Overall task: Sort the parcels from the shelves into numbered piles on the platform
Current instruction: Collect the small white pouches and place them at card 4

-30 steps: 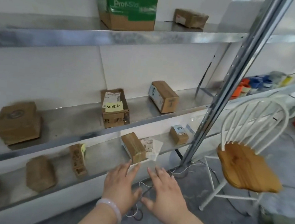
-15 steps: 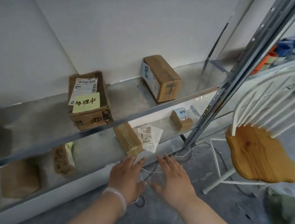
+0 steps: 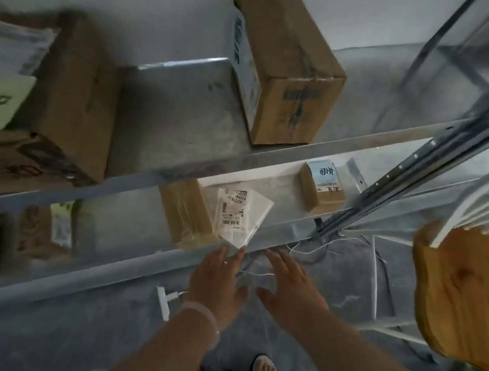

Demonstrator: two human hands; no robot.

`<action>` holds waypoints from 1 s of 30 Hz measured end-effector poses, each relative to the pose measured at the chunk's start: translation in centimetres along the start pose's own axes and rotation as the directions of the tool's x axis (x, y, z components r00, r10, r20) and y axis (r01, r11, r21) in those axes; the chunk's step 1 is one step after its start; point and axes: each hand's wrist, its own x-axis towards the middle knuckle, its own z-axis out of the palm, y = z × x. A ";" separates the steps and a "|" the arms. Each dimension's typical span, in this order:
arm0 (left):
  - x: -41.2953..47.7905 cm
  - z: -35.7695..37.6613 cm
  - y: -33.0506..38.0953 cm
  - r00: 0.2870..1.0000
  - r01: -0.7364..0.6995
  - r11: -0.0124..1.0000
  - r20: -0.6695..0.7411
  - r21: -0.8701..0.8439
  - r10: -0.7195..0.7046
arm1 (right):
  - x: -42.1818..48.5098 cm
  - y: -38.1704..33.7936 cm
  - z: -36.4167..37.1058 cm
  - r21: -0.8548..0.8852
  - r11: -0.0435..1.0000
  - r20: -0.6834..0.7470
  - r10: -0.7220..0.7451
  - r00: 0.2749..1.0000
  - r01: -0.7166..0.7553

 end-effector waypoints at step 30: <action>12.2 8.1 -3.7 0.985 -0.051 0.981 -0.171 -0.187 0.018 | 16.7 3.6 6.9 0.818 0.567 -0.122 0.336 0.934 -0.097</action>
